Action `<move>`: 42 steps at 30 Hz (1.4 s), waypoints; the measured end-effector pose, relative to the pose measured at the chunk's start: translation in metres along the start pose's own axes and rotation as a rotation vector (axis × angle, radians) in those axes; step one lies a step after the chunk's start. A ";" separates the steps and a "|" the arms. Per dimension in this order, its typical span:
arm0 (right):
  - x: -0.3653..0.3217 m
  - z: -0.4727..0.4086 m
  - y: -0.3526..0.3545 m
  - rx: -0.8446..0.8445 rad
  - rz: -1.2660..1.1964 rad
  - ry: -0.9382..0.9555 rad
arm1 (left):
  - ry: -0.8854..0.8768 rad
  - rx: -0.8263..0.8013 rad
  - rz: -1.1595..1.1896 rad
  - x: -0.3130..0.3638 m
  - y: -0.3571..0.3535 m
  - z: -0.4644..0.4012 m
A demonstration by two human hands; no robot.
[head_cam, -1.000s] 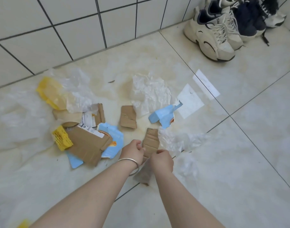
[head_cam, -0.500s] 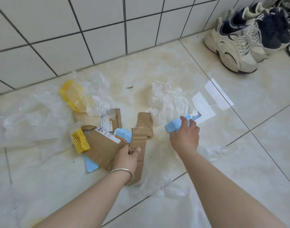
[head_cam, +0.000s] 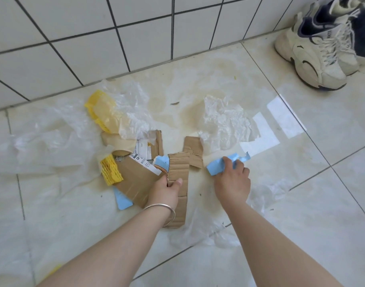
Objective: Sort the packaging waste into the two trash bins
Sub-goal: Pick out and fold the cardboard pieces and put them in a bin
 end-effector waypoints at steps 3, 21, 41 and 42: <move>-0.001 0.013 0.001 0.020 -0.119 0.033 | -0.008 0.011 0.028 0.000 0.002 0.004; -0.096 -0.032 0.012 -0.336 -0.283 -0.224 | 0.531 0.430 0.041 -0.041 0.066 -0.053; -0.104 0.034 0.114 -0.131 -0.791 0.148 | -0.027 0.445 0.224 -0.015 0.112 0.028; -0.107 0.040 0.128 -0.095 -0.785 0.173 | -0.060 0.444 0.218 -0.013 0.117 0.037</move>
Point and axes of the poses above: each hand's wrist, its own z-axis away from the middle knuckle, its own y-axis out of the back of the hand, x = y × z, the point moved 1 cm from there along -z, towards the middle knuckle, and after that the axes turned 7 degrees about -z, right-handed, at the moved point
